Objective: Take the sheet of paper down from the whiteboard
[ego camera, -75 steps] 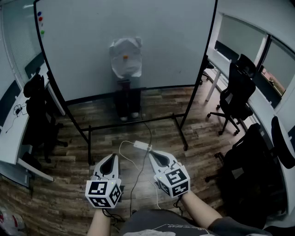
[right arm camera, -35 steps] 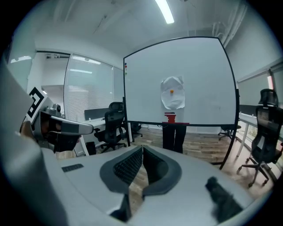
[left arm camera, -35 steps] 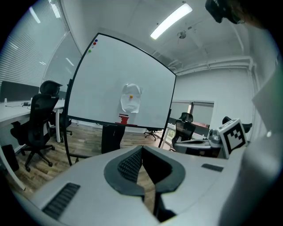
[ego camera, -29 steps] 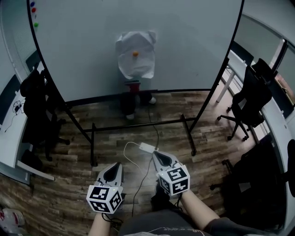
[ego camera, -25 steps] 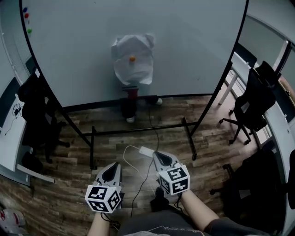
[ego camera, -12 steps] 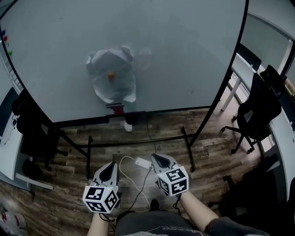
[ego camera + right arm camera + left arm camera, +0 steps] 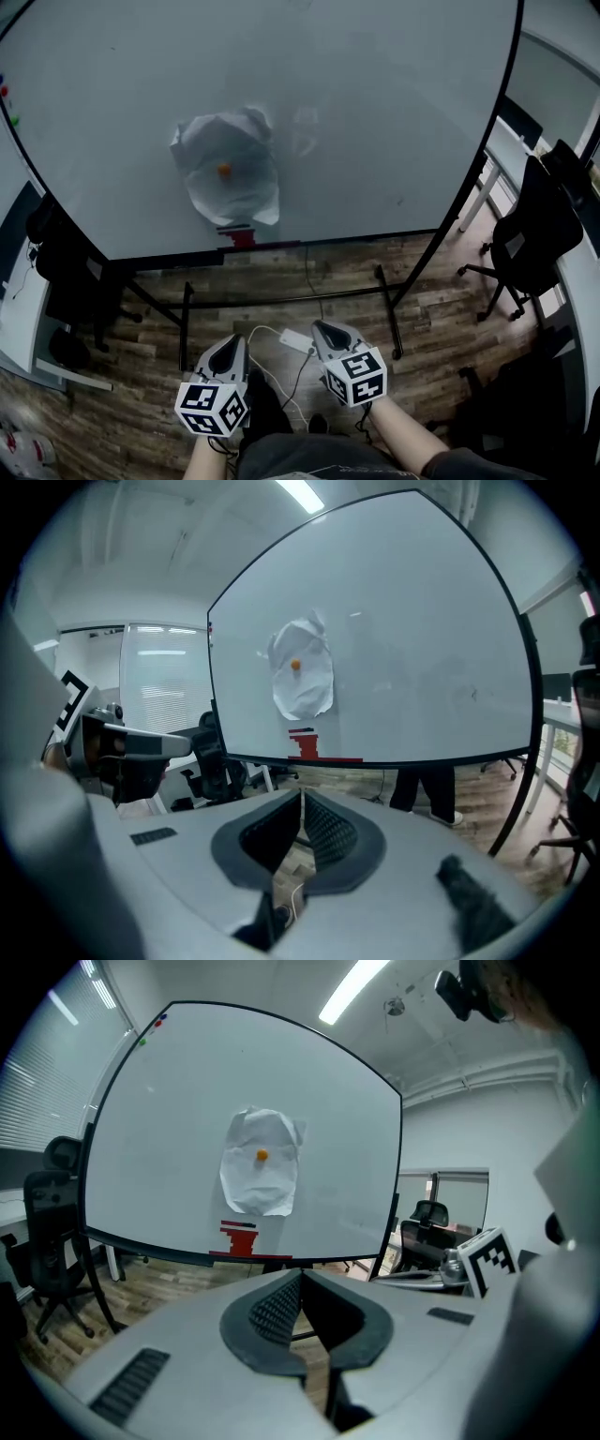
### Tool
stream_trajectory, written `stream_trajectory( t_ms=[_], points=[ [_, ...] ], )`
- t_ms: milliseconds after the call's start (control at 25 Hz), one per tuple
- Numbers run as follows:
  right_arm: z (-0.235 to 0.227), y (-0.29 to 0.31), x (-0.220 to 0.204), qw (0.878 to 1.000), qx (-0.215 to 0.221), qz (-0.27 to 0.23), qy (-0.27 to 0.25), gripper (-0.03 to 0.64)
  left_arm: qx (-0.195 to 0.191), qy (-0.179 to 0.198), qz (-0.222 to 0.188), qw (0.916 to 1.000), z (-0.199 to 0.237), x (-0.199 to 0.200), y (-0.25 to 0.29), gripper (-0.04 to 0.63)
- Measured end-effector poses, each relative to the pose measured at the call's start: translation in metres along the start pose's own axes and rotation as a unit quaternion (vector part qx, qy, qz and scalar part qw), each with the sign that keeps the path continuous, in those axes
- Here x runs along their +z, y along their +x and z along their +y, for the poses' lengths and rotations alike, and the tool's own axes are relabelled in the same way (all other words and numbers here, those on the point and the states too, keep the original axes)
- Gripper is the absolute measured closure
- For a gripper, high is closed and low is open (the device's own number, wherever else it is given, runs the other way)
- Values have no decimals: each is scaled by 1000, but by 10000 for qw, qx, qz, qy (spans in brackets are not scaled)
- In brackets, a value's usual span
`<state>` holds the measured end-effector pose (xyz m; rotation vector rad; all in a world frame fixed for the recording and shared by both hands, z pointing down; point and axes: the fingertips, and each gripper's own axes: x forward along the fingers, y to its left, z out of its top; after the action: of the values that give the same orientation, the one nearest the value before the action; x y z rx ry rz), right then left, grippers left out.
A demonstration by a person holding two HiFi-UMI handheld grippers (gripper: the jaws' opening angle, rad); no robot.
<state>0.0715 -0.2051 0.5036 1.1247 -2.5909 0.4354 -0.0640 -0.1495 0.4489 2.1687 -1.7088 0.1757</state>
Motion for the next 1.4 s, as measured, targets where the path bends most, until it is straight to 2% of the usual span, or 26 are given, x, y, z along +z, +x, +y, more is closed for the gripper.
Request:
stream_trajectory(
  t_ms=[240, 480, 720, 880, 1240, 1280, 1360, 1400],
  points=[
    [-27, 17, 11, 9989, -460, -39, 25, 592, -447, 124, 2, 9989, 6, 16, 45, 581],
    [-38, 54, 38, 9973, -701, -146, 136, 592, -811, 288, -23, 9963, 31, 47, 82, 580],
    [-42, 102, 74, 9960, -813, -322, 181, 592, -1046, 325, -89, 9939, 68, 76, 117, 581],
    [-40, 130, 94, 9958, -737, -466, 264, 592, -1169, 424, -122, 9922, 88, 90, 134, 580],
    [-43, 171, 118, 9932, -923, -529, 479, 588, -1660, 565, -95, 9845, 109, 106, 160, 581],
    [-43, 175, 119, 9930, -948, -510, 480, 577, -1713, 559, -85, 9836, 111, 108, 163, 581],
    [-43, 183, 121, 9925, -999, -497, 500, 509, -1803, 538, -57, 9821, 114, 109, 167, 581],
    [-43, 186, 123, 9919, -1038, -511, 515, 503, -1850, 526, -44, 9813, 116, 110, 169, 580]
  ],
)
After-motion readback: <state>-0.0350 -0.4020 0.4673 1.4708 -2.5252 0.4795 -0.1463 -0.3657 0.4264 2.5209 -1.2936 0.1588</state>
